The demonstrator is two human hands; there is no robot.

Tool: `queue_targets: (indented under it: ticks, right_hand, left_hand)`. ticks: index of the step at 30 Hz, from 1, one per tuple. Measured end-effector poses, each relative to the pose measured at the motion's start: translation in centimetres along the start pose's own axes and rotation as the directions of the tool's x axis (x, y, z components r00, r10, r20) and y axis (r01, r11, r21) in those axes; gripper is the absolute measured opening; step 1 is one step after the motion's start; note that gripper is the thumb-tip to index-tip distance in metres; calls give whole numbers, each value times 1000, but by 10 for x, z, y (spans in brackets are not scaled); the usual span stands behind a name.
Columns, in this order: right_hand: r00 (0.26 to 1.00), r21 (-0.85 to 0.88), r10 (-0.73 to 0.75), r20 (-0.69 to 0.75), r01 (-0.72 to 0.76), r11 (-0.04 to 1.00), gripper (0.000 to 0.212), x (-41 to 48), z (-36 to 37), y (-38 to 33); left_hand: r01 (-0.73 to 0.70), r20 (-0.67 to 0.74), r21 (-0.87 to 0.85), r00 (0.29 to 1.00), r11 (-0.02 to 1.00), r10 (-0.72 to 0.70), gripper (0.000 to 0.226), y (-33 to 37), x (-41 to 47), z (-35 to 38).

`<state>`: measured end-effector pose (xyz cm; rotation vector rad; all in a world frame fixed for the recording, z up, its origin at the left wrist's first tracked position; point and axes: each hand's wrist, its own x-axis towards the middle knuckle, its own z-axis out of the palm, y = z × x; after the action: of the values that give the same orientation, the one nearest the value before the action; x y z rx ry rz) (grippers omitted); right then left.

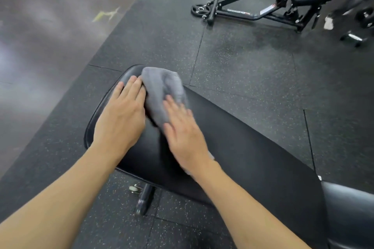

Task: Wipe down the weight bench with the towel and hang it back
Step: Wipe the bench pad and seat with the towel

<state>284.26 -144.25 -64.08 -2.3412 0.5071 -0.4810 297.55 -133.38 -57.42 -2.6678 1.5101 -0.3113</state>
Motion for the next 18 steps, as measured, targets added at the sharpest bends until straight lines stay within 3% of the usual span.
queue_targets:
  ticks: [2, 5, 9, 12, 15, 18]
  right_hand:
    - [980, 27, 197, -38, -196, 980, 55, -18, -21, 46]
    - [880, 57, 468, -82, -465, 883, 57, -46, -51, 93]
    - [854, 144, 503, -135, -486, 862, 62, -24, -48, 74]
    - [900, 149, 419, -122, -400, 904, 63, 13, -22, 24]
    - [992, 109, 97, -75, -89, 990, 58, 34, 9, -39]
    - [994, 77, -97, 46, 93, 993, 58, 33, 16, -53]
  left_hand:
    - [9, -25, -21, 1000, 1000, -10, 59, -1, 1, 0]
    - [3, -34, -32, 999, 999, -4, 61, -3, 0, 1]
    - [15, -31, -111, 999, 994, -19, 63, -2, 0, -3]
    - [51, -46, -229, 997, 972, -63, 55, -2, -1, -7]
    - [63, -89, -378, 990, 923, -105, 58, 3, -3, -14]
    - [36, -87, -384, 993, 923, -75, 65, 3, -6, -18]
